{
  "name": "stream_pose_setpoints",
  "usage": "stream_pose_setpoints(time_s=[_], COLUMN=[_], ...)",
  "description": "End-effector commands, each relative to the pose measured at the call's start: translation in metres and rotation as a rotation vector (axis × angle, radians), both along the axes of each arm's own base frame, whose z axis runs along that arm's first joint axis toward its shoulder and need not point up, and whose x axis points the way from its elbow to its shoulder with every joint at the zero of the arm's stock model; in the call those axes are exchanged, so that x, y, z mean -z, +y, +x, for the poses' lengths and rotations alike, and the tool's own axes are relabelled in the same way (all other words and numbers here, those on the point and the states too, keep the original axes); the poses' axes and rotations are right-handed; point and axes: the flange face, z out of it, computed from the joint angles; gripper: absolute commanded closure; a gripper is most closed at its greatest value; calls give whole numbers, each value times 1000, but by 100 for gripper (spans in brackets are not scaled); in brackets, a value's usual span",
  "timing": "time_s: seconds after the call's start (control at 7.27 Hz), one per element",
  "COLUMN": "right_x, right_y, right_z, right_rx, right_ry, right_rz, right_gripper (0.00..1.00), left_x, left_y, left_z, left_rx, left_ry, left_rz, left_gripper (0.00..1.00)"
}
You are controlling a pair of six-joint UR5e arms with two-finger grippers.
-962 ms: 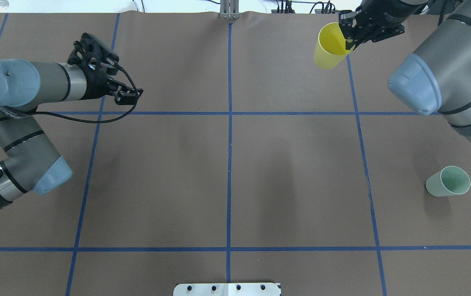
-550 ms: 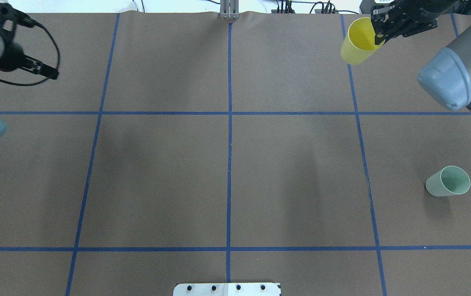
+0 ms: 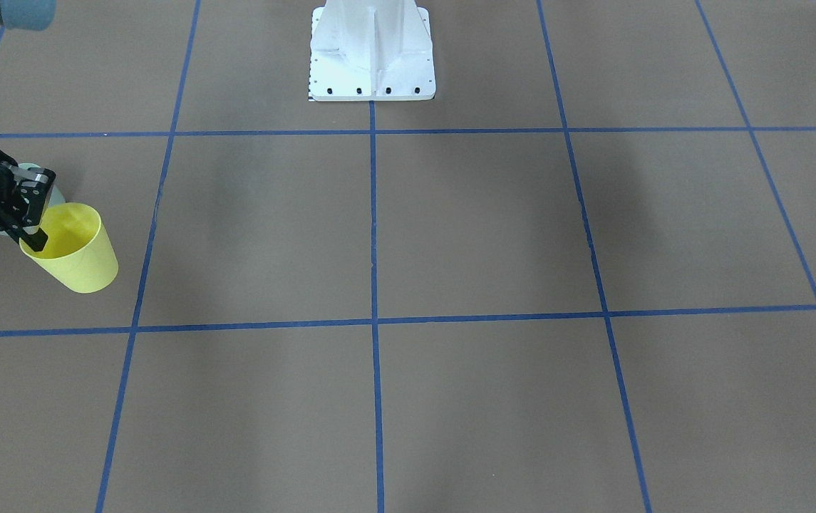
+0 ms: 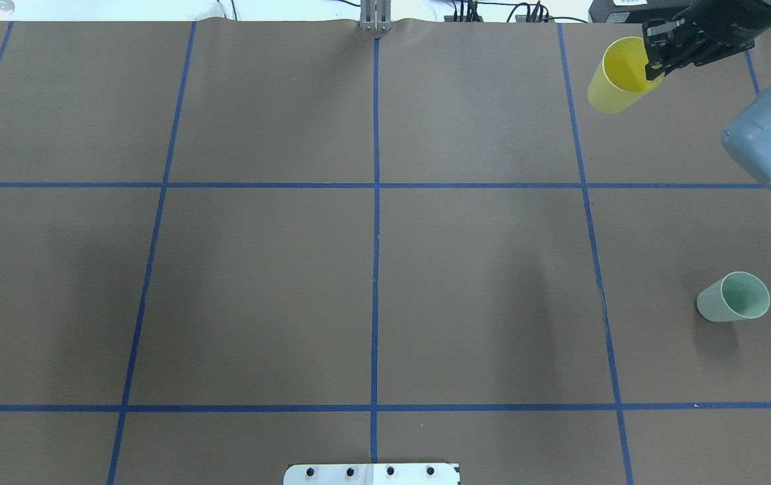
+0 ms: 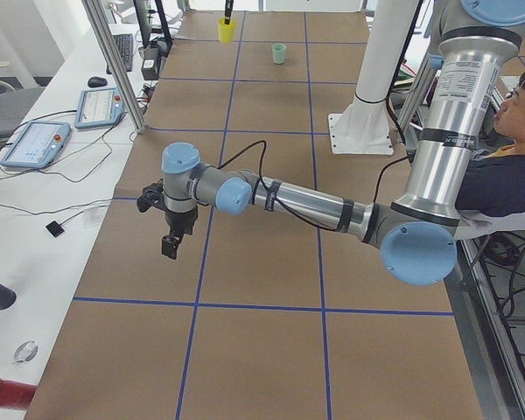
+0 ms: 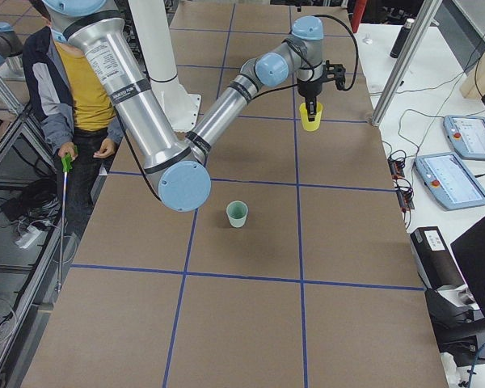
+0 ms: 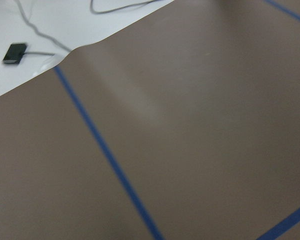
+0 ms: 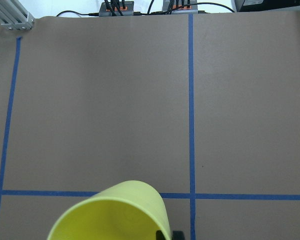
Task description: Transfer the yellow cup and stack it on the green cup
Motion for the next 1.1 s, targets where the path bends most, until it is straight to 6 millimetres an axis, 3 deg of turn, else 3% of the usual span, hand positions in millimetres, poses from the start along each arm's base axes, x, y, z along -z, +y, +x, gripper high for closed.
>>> stream_pose_setpoints(time_s=[0.0,0.28,0.41,0.55,0.83,0.96], right_x=[-46,-109,-144,-187,-271,-281], right_y=[28,93,119,146,179,181], right_z=[28,69,77,87,98,97], right_rx=[96,219,253,250,250,237], right_ry=[30,46,48,38,12,-13], right_rz=[38,66,61,83,97,89], right_gripper=[100,100,100,100,100,100], left_x=[-45,-71,-81,-92,-94,-96], left_y=[35,57,63,81,95,98], left_z=[-47,-47,-46,-44,-34,-35], left_rx=[-135,-132,-132,-102,-80,-79], left_ry=[-28,-29,-23,26,162,163], left_rz=[-39,-95,-114,-147,-126,-114], left_gripper=[0,0,0,0,0,0])
